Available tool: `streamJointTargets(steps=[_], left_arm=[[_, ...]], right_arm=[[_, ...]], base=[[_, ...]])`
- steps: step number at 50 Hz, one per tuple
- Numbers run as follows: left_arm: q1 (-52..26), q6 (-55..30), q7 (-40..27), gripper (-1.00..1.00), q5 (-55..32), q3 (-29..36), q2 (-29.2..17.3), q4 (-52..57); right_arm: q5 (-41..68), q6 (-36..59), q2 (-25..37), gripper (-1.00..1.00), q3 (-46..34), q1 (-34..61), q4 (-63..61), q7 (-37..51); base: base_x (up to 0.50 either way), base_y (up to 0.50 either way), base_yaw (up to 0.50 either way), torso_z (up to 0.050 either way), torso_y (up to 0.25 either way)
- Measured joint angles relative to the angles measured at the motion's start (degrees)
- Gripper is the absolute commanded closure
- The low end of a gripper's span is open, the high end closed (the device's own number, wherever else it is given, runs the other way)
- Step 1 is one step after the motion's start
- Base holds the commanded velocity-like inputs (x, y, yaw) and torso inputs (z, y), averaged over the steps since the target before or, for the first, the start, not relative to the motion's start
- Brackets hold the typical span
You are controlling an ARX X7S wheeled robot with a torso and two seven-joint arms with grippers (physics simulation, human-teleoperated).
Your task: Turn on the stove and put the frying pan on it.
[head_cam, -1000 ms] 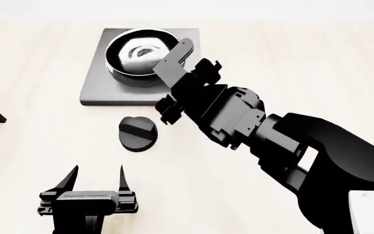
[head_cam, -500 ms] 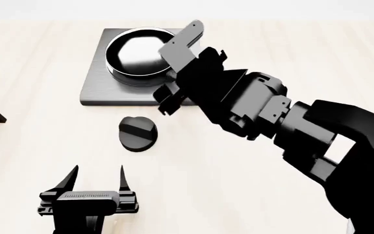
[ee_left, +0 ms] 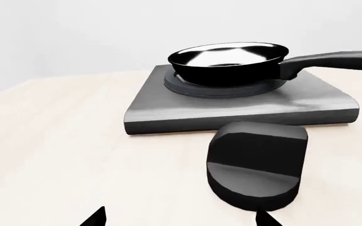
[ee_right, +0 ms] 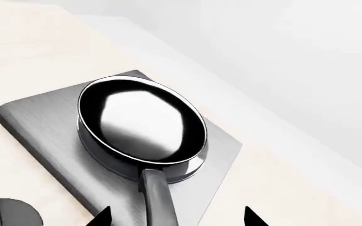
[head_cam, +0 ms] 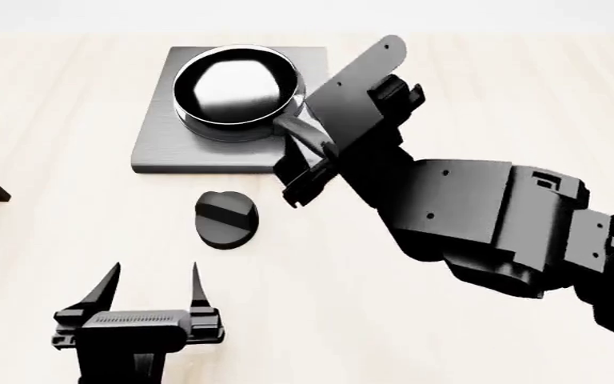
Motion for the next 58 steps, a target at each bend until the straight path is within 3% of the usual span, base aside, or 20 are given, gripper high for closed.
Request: streamJointTargets(steps=[17, 40, 43, 49, 58], left_arm=[[0.8, 3.7, -1.3, -1.0, 0.6, -1.9, -0.6, 4.1], [6.0, 17.6, -4.3, -1.0, 3.9, -7.7, -1.1, 11.0], [6.8, 20.0, -4.6, -1.0, 4.1, -8.5, -1.1, 11.6], [8.4, 25.3, -5.3, -1.0, 4.9, -10.2, -0.6, 12.6], [11.0, 34.1, -6.4, -1.0, 6.9, -13.0, 0.6, 13.9]], right_arm=[[-10.9, -12.1, 17.9, -1.0, 0.2, -11.7, -22.0, 15.7], [-37.8, -37.3, 40.4, -1.0, 0.9, -34.8, -35.2, 45.5], [-42.4, -40.3, 42.0, -1.0, 7.1, -43.2, -35.5, 48.7], [-51.9, -46.0, 43.1, -1.0, 27.1, -65.7, -36.2, 52.9], [-63.4, -54.3, 40.1, -1.0, 53.3, -93.2, -36.3, 55.6]], base=[[0.0, 0.0, 0.0, 0.0, 0.0], [0.0, 0.0, 0.0, 0.0, 0.0], [0.0, 0.0, 0.0, 0.0, 0.0], [0.0, 0.0, 0.0, 0.0, 0.0], [0.0, 0.0, 0.0, 0.0, 0.0]])
